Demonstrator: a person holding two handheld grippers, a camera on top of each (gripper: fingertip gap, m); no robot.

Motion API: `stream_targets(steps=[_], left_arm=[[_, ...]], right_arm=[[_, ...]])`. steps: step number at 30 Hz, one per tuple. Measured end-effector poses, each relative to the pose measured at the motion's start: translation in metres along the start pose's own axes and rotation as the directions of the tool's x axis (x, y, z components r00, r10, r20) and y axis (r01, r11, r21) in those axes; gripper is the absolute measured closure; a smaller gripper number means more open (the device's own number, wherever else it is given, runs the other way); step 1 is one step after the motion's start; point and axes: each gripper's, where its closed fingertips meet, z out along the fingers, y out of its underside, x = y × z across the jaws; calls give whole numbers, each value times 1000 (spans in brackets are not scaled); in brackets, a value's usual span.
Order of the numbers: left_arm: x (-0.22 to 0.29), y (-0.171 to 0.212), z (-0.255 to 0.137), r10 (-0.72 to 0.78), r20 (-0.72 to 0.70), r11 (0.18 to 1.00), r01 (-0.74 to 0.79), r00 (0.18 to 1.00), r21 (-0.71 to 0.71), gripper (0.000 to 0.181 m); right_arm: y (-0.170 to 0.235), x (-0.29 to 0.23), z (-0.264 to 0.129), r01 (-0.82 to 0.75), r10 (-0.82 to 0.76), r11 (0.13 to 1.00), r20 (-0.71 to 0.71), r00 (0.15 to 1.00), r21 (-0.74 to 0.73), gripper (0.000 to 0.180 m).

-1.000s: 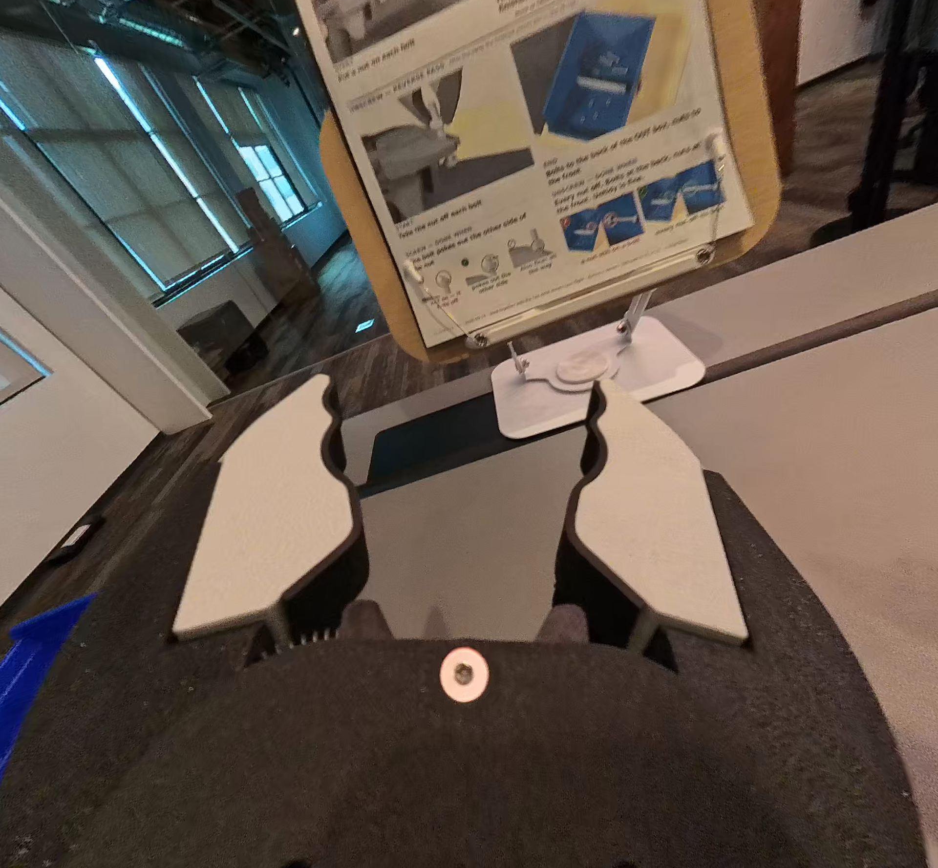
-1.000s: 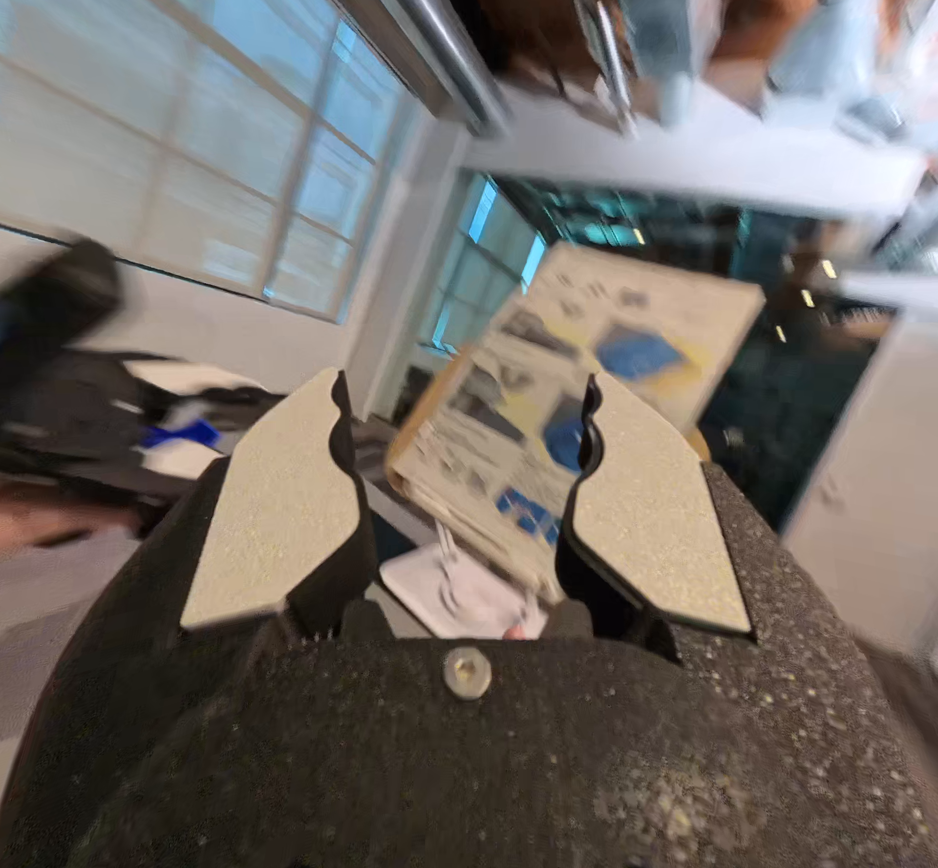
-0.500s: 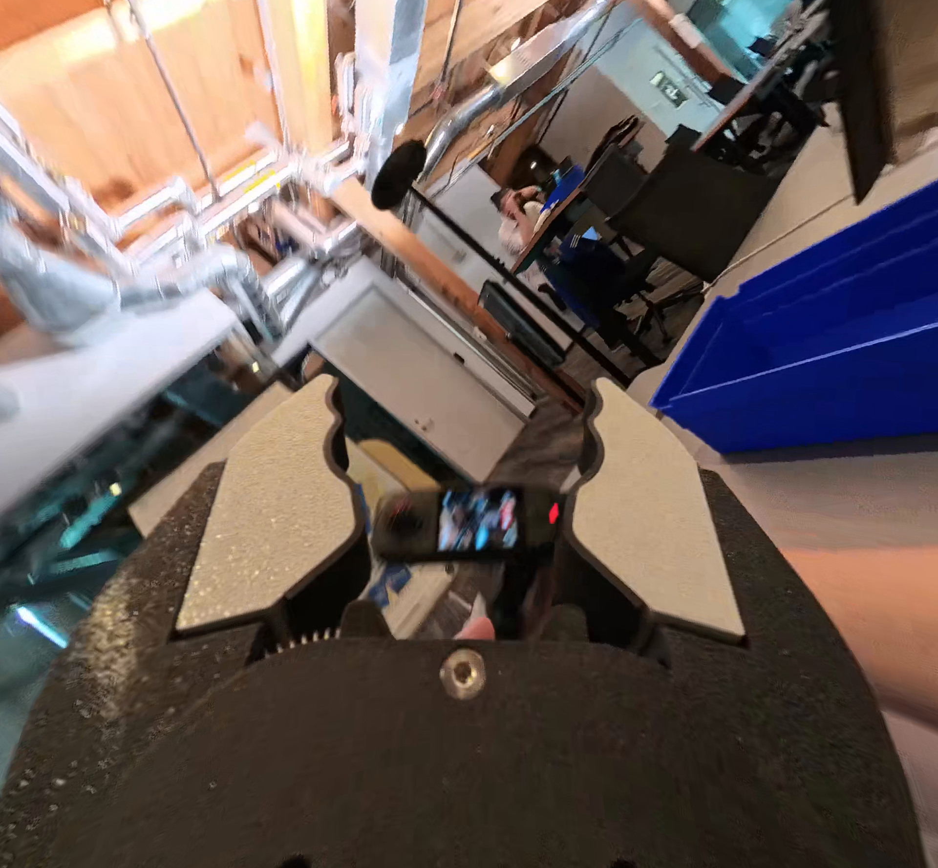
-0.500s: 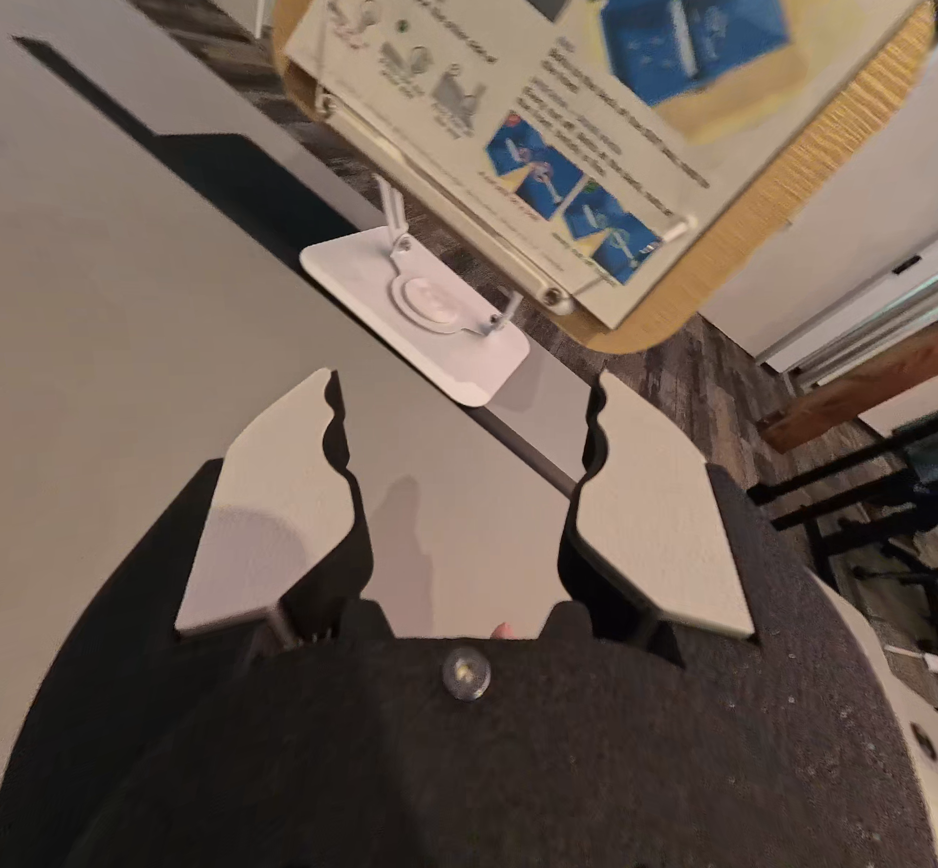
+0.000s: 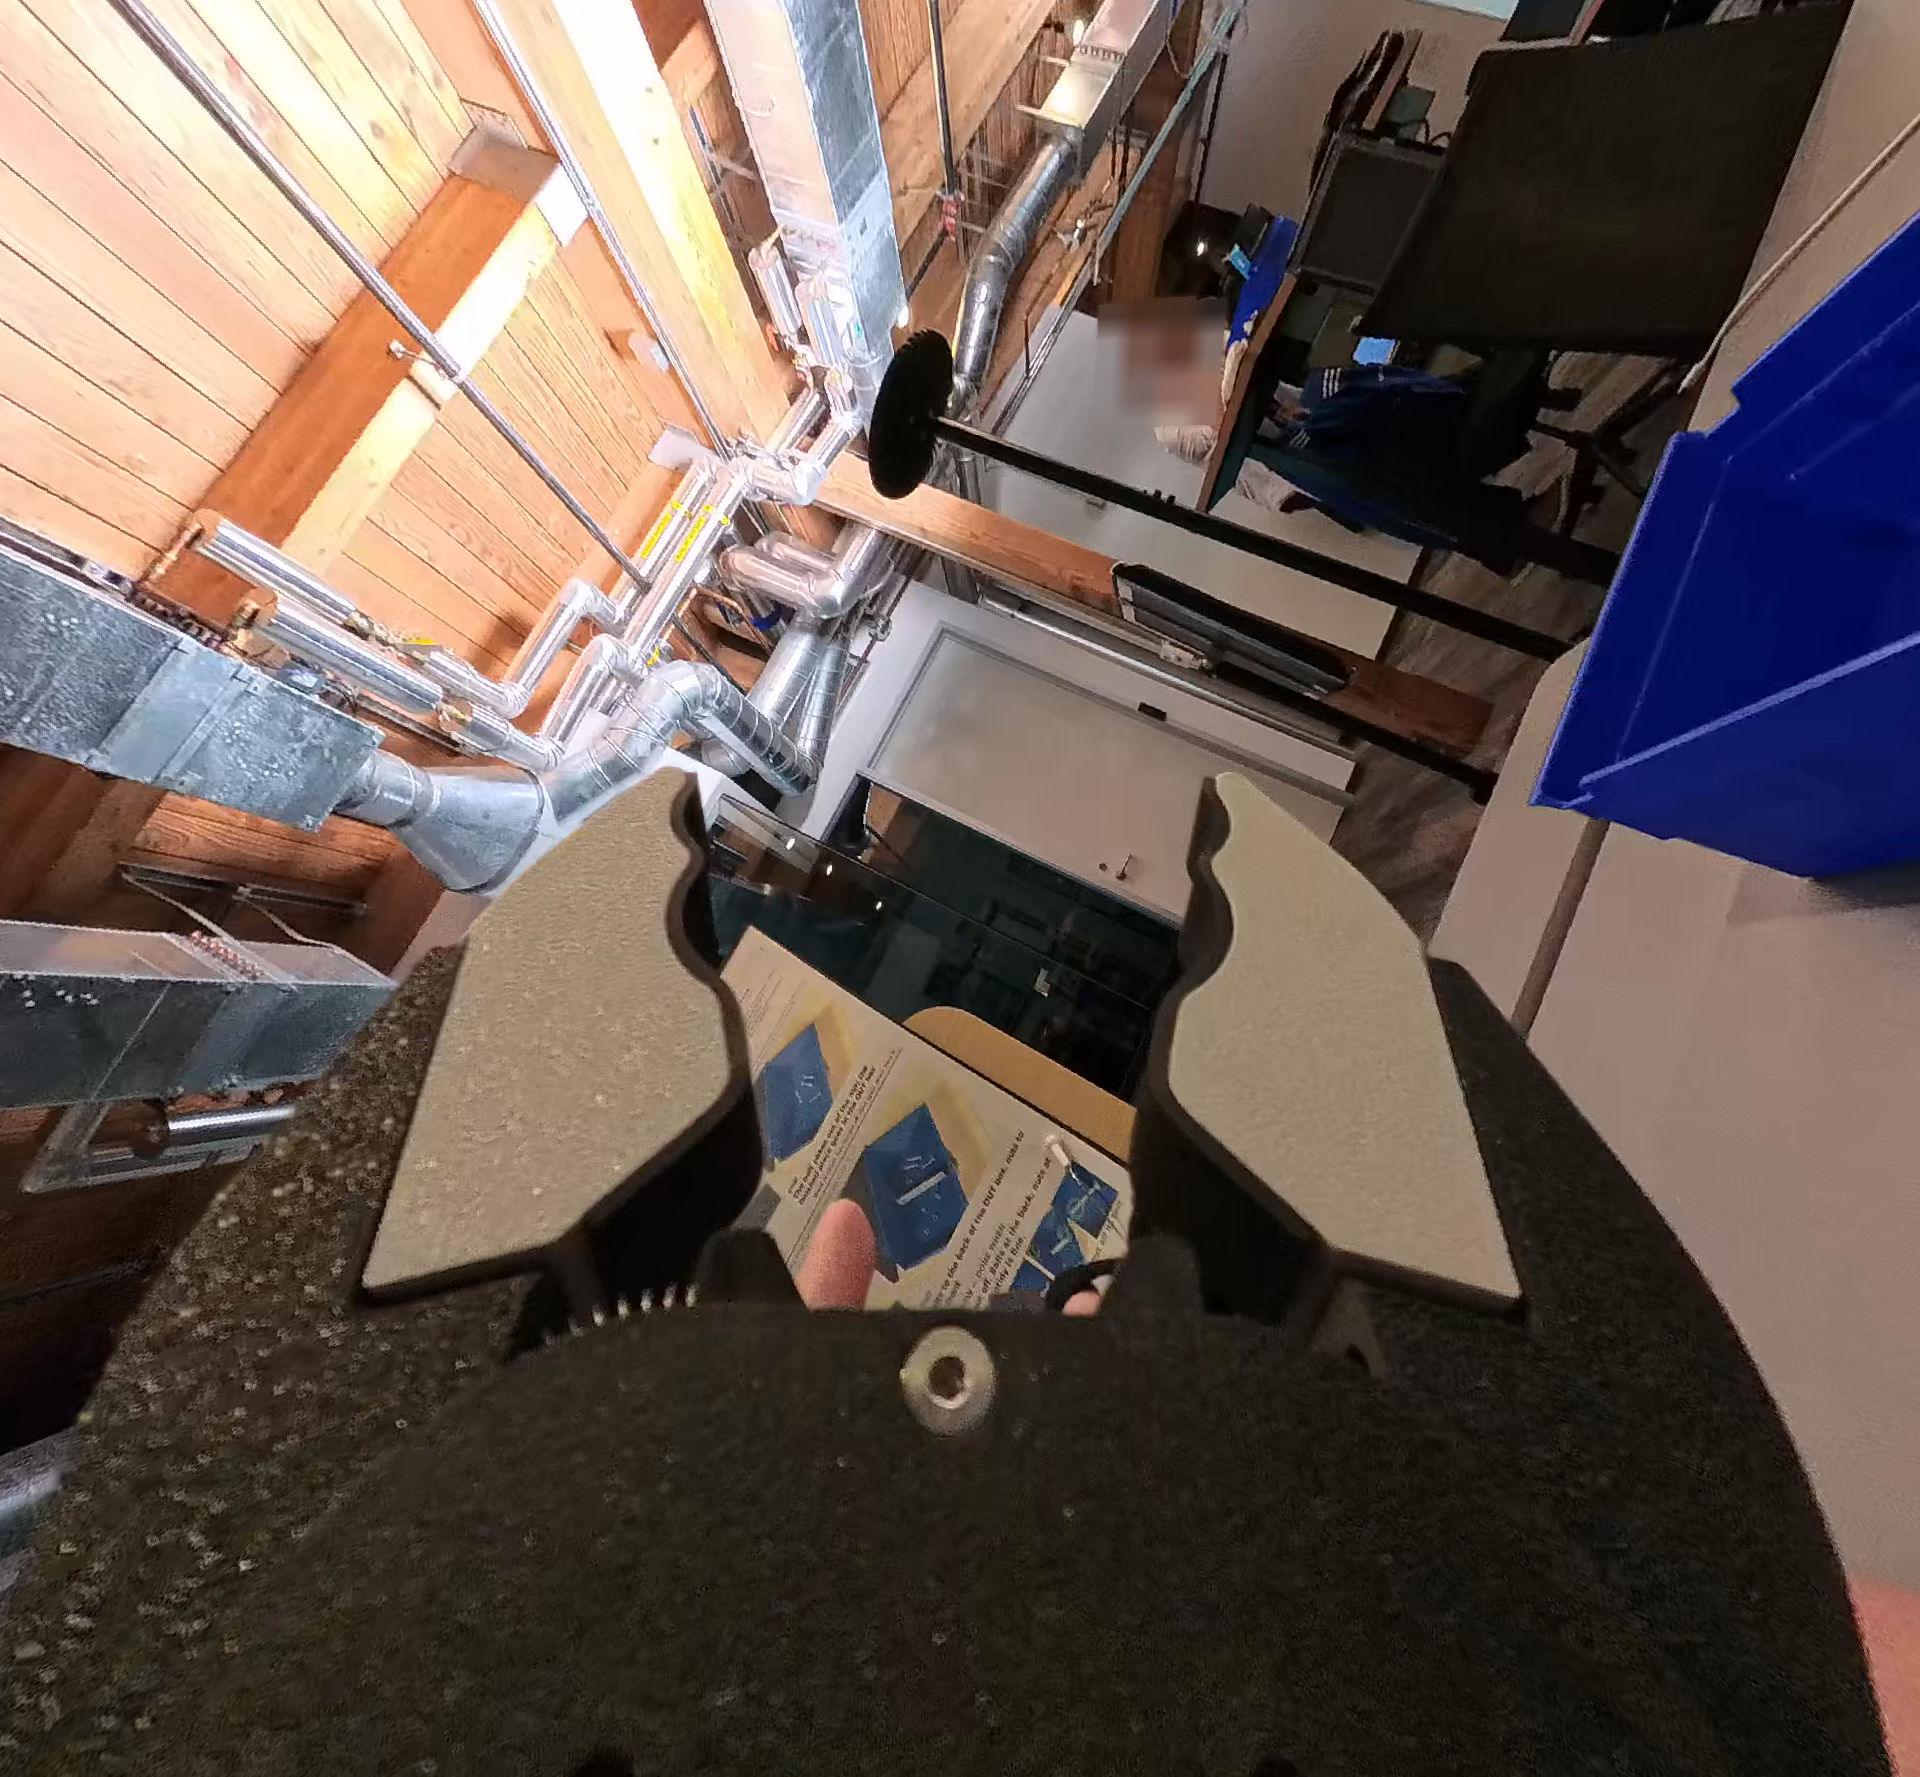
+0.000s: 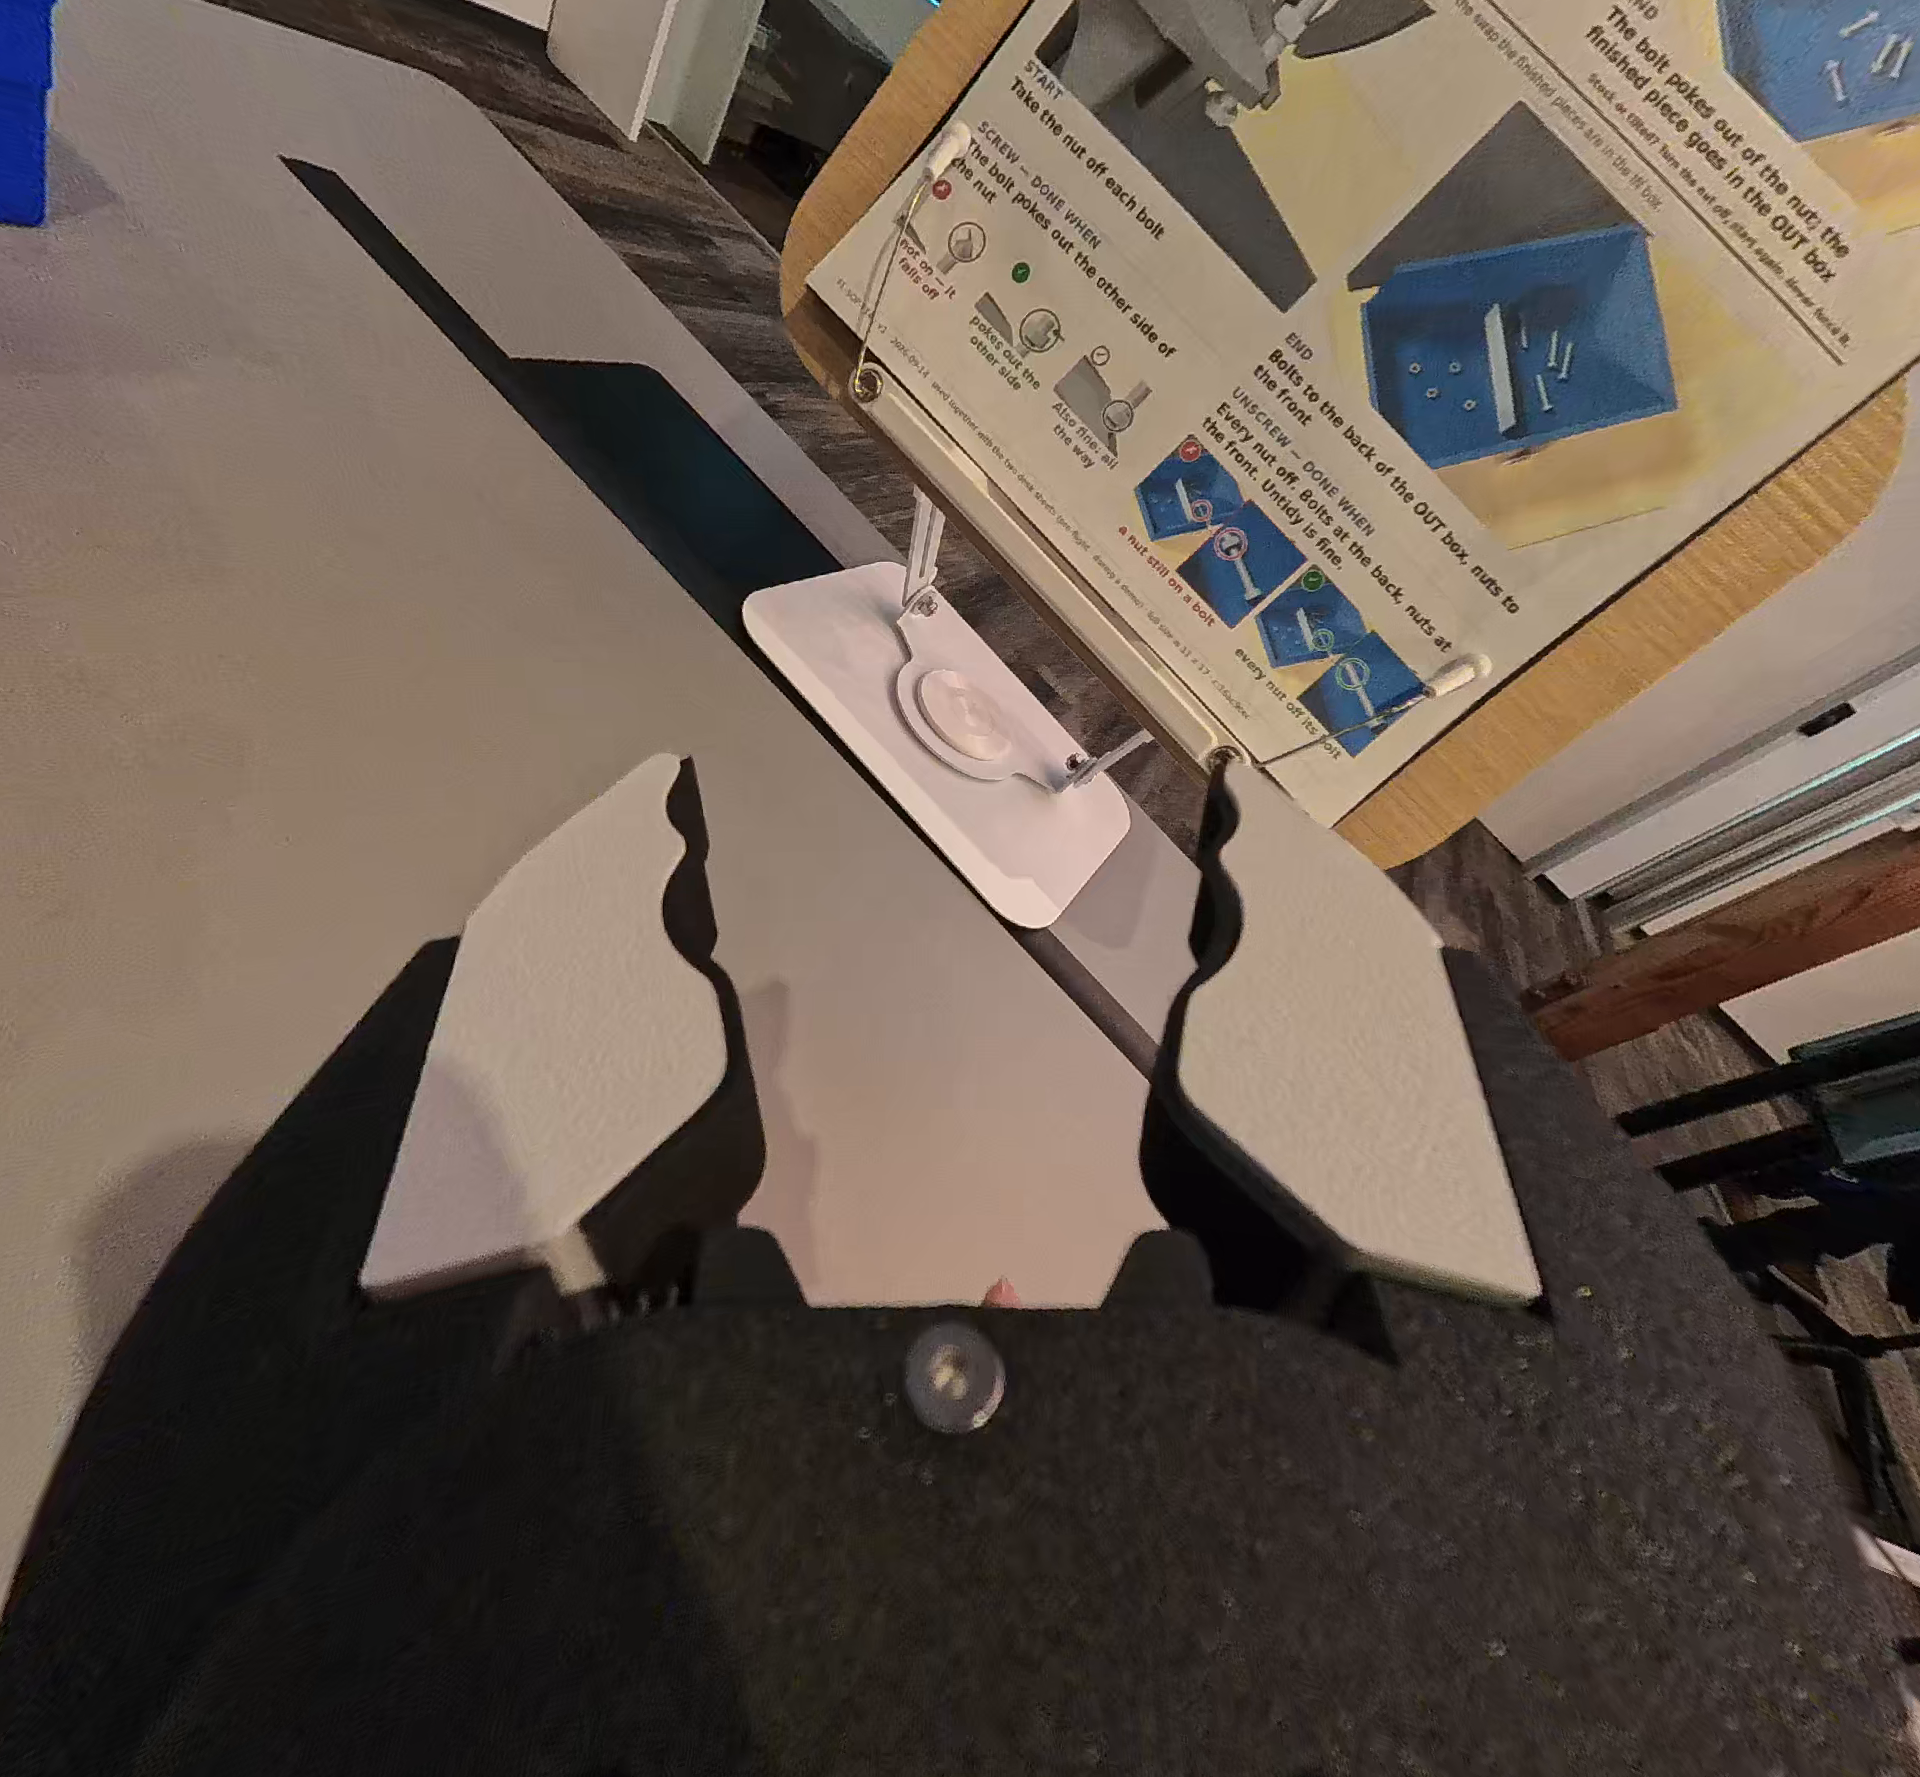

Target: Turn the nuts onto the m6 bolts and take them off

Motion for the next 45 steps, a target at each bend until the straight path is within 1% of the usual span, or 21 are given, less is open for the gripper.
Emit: stream_targets(steps=[7, 18, 21, 26, 28, 30, 32, 33, 35, 38, 40, 42, 45], left_arm=[[4, 18, 2, -3, -4, 999, 3, 1000, -50, 93], [7, 30, 6, -24, -21, 996, 22, 999, -87, 93], [2, 18, 2, -16, -6, 998, 16, 1000, -57, 94], [-7, -7, -1, -50, -4, 999, 50, 999, -17, 95], [-11, -11, -1, -86, -12, 996, 85, 996, -21, 95], [-16, -4, -1, -140, -20, 989, 139, 990, -53, 95], [-27, 18, -2, -249, -19, 962, 245, 968, -121, 98], [-34, 37, -3, -318, -12, 934, 312, 948, -175, 98], [-50, 85, -7, -452, 36, 849, 442, 891, -290, 98], [-68, 172, -25, -585, 155, 688, 589, 796, -424, 98], [-72, 233, -43, -628, 237, 580, 649, 741, -493, 99], [-65, 290, -64, -641, 305, 472, 675, 704, -567, 99], [-46, 361, -94, -636, 387, 329, 689, 667, -646, 101]], right_arm=[[-3, 2, -1, 17, -17, 1000, -14, 1000, 5, 90], [-2, 0, 0, 14, -14, 1000, -4, 1000, 0, 90], [-2, 0, 0, 8, -8, 1000, -1, 1000, 2, 90], [3, 0, 2, -9, 9, 1000, 9, 1000, -8, 89], [8, 0, 5, -18, 19, 1000, 13, 1000, -16, 88], [19, 3, 10, -38, 39, 998, 8, 999, -39, 88], [41, 5, 17, -90, 92, 992, 15, 996, -89, 90], [54, 6, 21, -135, 139, 984, 24, 990, -117, 90], [80, 12, 27, -257, 267, 952, 40, 963, -163, 90], [114, 29, 30, -459, 475, 866, 36, 879, -200, 92], [127, 44, 26, -564, 579, 802, 27, 815, -195, 94], [128, 60, 20, -617, 628, 769, 17, 778, -165, 94], [112, 82, 8, -612, 614, 787, 4, 789, -81, 90]])
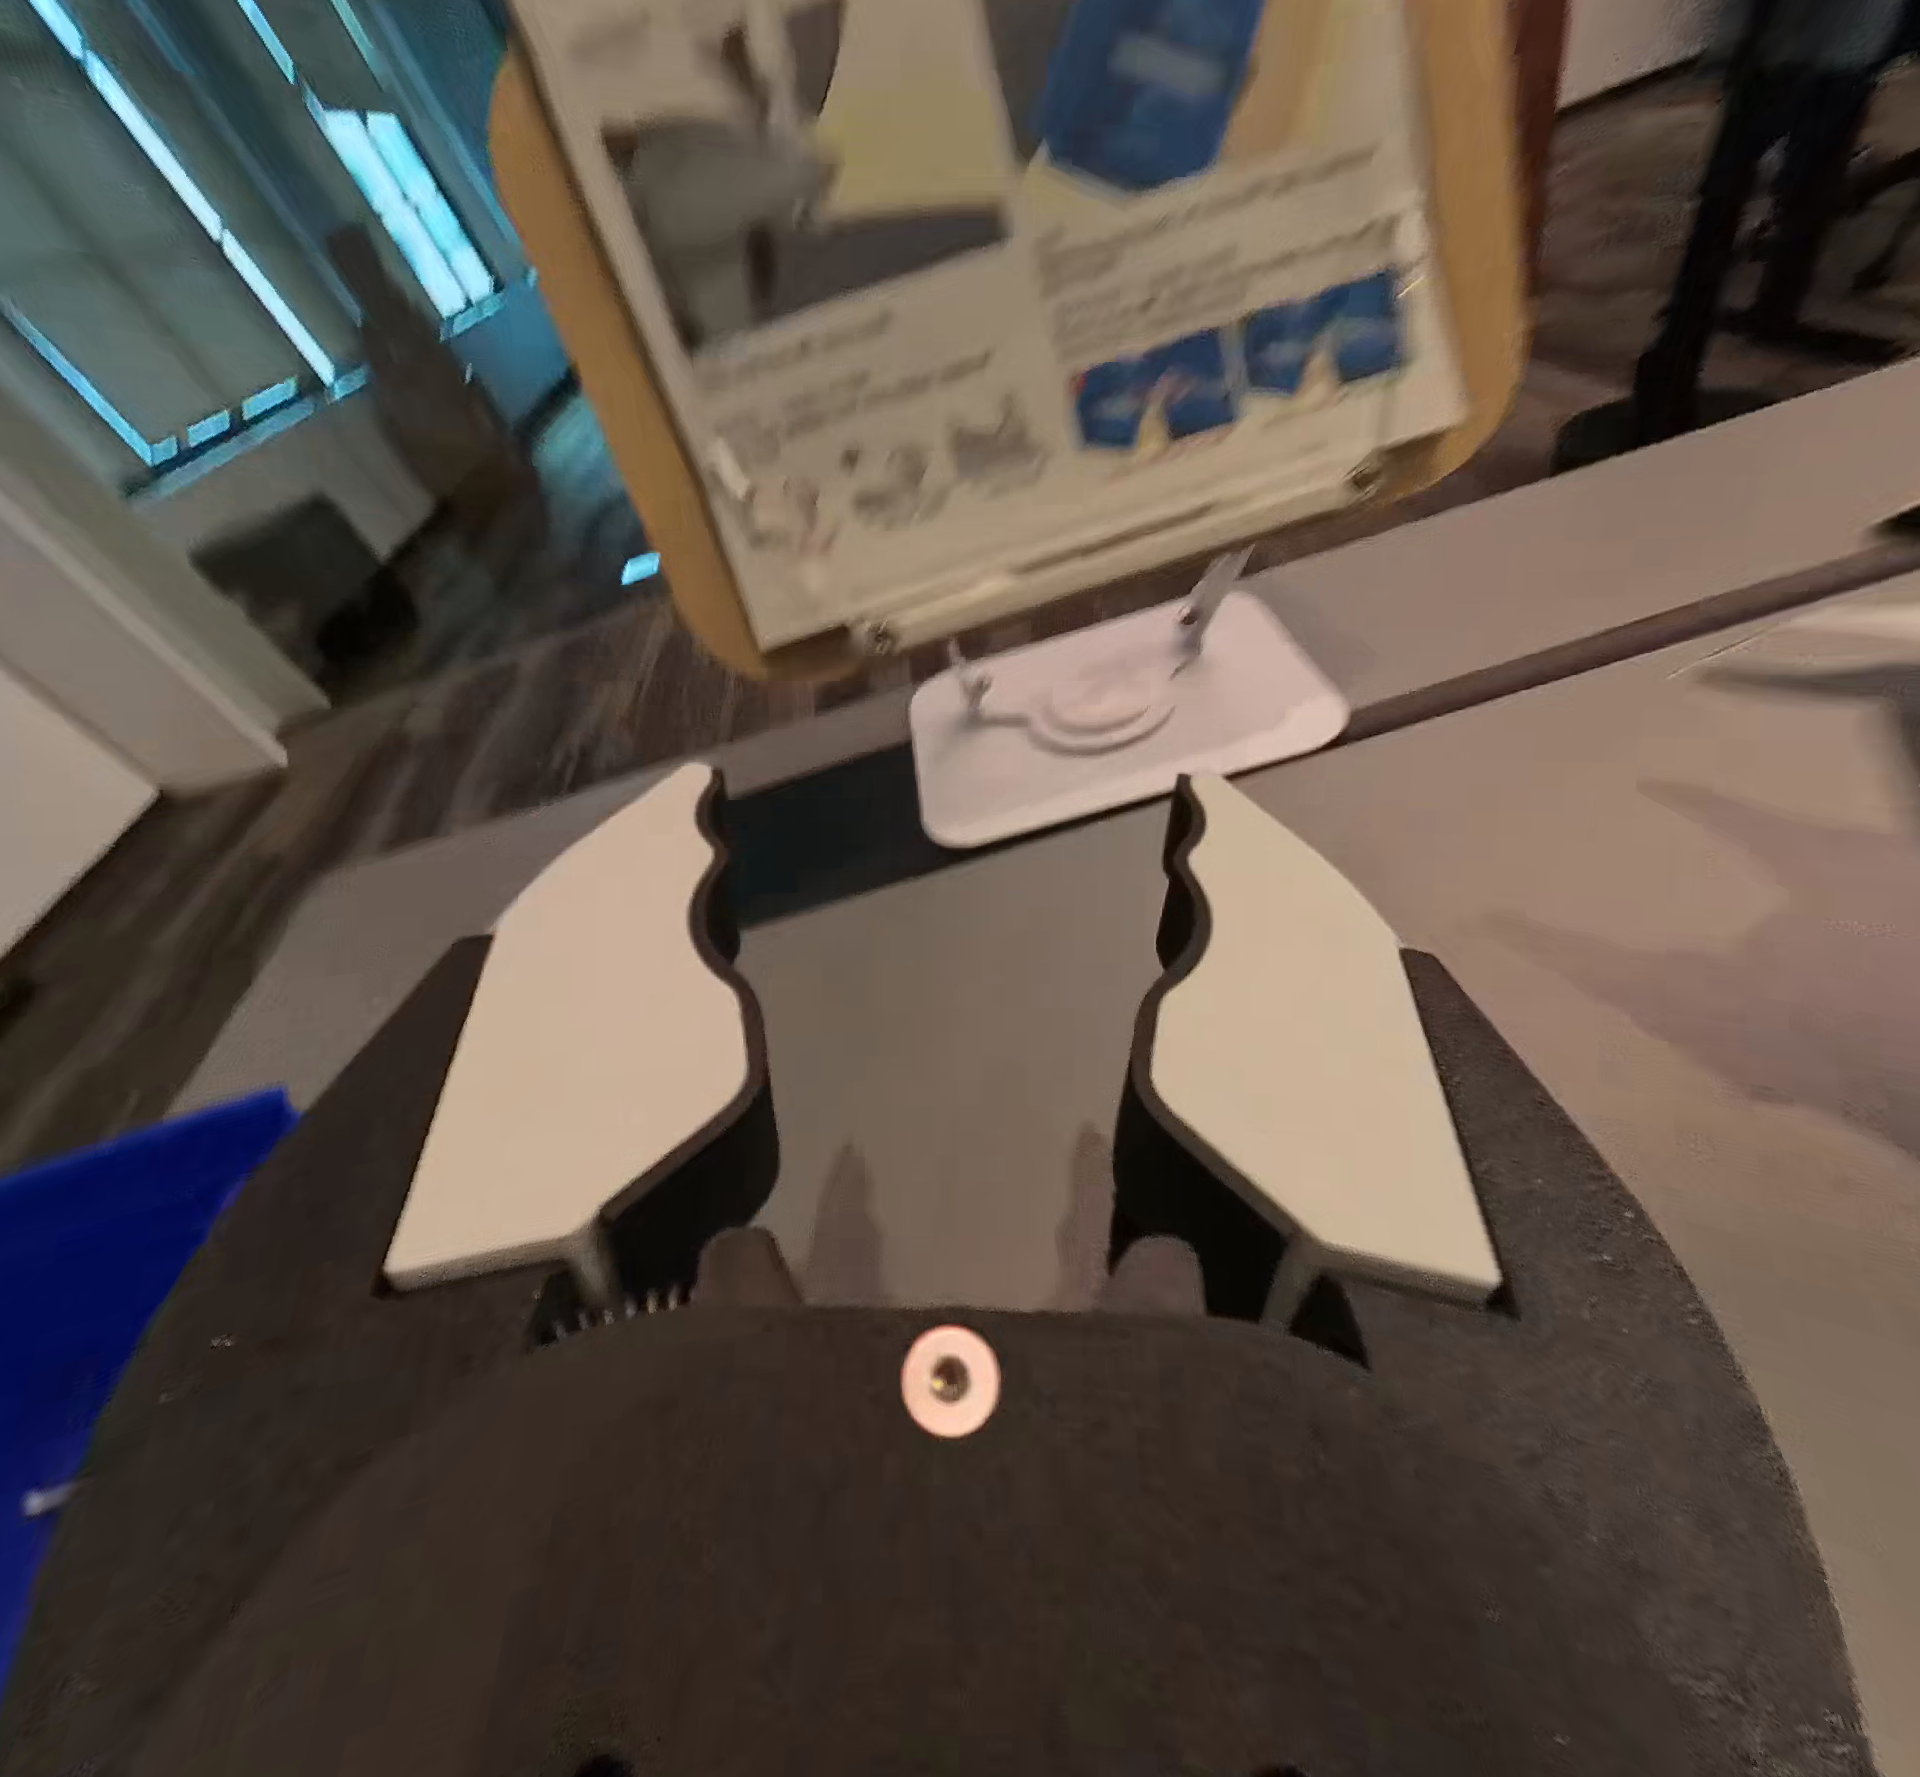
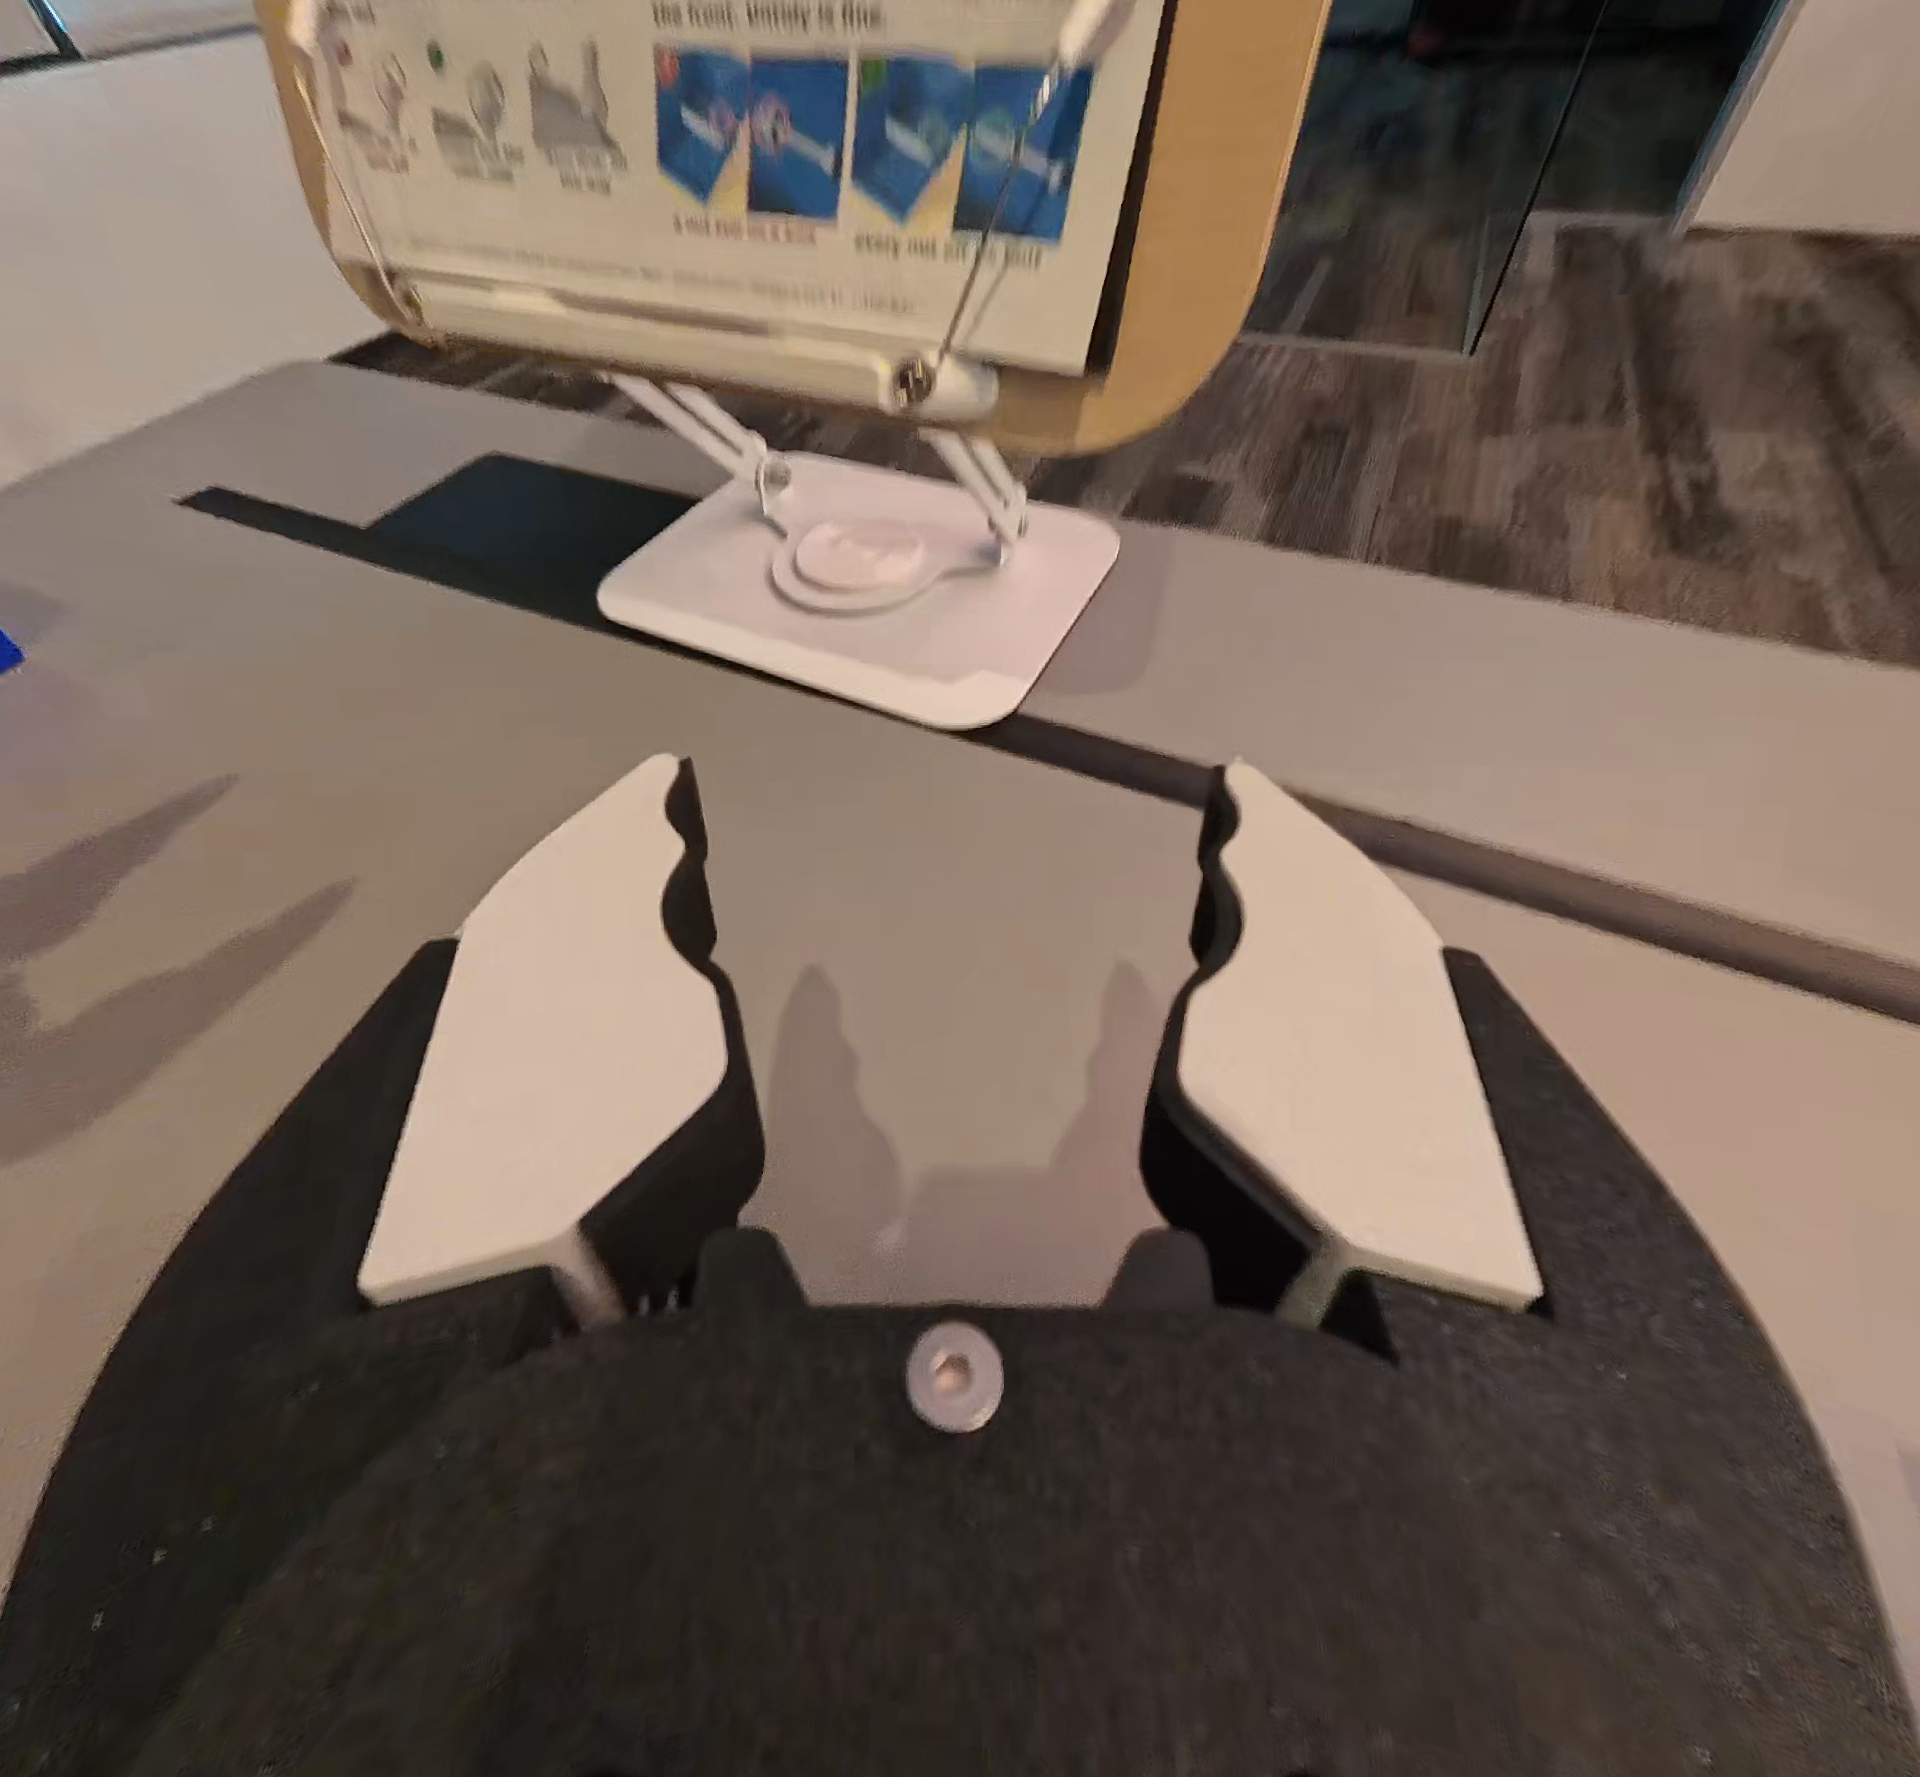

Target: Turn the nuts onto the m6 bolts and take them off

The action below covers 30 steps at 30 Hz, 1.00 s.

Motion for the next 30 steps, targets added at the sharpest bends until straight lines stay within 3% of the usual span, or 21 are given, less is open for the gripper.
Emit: stream_targets(steps=[3, 7, 15, 20, 30], left_arm=[[-28, 40, 23, -44, 59, 996, 48, 997, -76, 102], [-40, 62, 34, -61, 96, 995, 67, 994, -68, 103], [-41, 102, 44, -128, 95, 986, 137, 987, -97, 100], [-40, 104, 37, -147, 90, 984, 155, 985, -90, 102], [-50, 82, 7, -145, 109, 985, 154, 983, -76, 106]], right_arm=[[-29, -8, -16, 65, -63, 994, -20, 998, 91, 96], [-47, -29, -24, 143, -137, 980, -53, 989, 138, 104], [-12, -73, 1, 228, -223, 971, -72, 972, 67, 111], [-15, -116, -6, 243, -251, 961, 52, 966, 136, 137], [-10, -159, -4, 349, -367, 929, 174, 914, 126, 136]])
